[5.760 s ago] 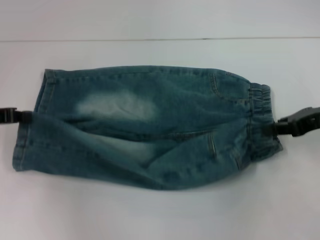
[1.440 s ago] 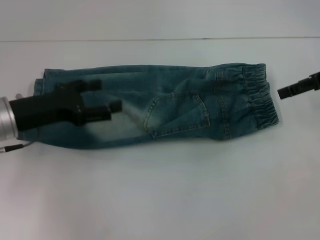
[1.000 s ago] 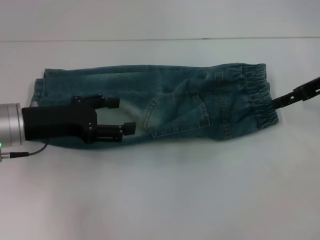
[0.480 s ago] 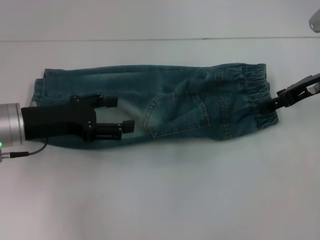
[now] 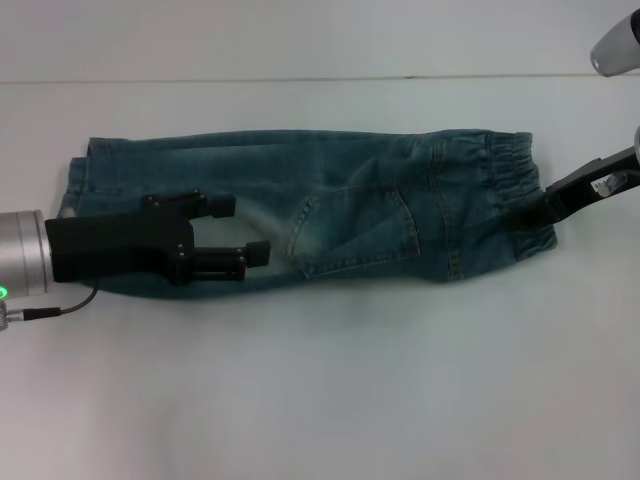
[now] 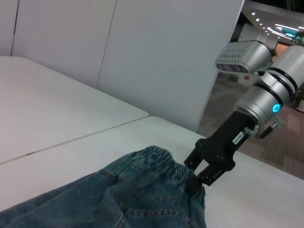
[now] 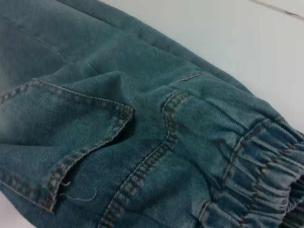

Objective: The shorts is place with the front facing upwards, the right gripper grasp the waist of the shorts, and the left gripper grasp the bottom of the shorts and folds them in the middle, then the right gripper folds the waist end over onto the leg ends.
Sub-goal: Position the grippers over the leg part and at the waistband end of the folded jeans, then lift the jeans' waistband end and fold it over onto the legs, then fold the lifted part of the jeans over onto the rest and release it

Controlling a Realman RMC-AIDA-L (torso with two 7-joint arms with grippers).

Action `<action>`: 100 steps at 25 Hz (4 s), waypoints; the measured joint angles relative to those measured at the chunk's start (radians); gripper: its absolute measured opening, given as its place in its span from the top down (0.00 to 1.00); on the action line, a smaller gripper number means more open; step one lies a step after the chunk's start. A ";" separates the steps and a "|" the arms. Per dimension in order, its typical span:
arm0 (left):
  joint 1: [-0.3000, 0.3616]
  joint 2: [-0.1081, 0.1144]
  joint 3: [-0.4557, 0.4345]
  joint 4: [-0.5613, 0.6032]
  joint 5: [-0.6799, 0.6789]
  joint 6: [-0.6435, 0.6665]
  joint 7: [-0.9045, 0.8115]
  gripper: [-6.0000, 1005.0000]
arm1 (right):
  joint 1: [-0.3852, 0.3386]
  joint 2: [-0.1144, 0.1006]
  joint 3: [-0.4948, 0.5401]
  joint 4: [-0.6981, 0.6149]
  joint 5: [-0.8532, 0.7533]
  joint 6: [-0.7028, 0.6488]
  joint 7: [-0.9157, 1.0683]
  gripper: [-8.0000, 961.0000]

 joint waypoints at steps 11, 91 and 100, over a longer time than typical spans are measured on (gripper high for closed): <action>0.008 0.000 -0.008 -0.001 -0.007 0.000 -0.001 0.07 | -0.015 -0.005 0.000 -0.009 0.000 -0.029 0.000 0.69; -0.231 -0.063 -0.468 -1.160 -0.323 -0.664 1.602 0.98 | 0.073 -0.074 0.136 -0.256 0.502 -0.560 0.077 0.91; -0.092 -0.063 -0.584 -1.040 -0.323 -0.491 1.406 0.98 | 0.055 -0.075 0.132 -0.236 0.498 -0.557 0.055 0.91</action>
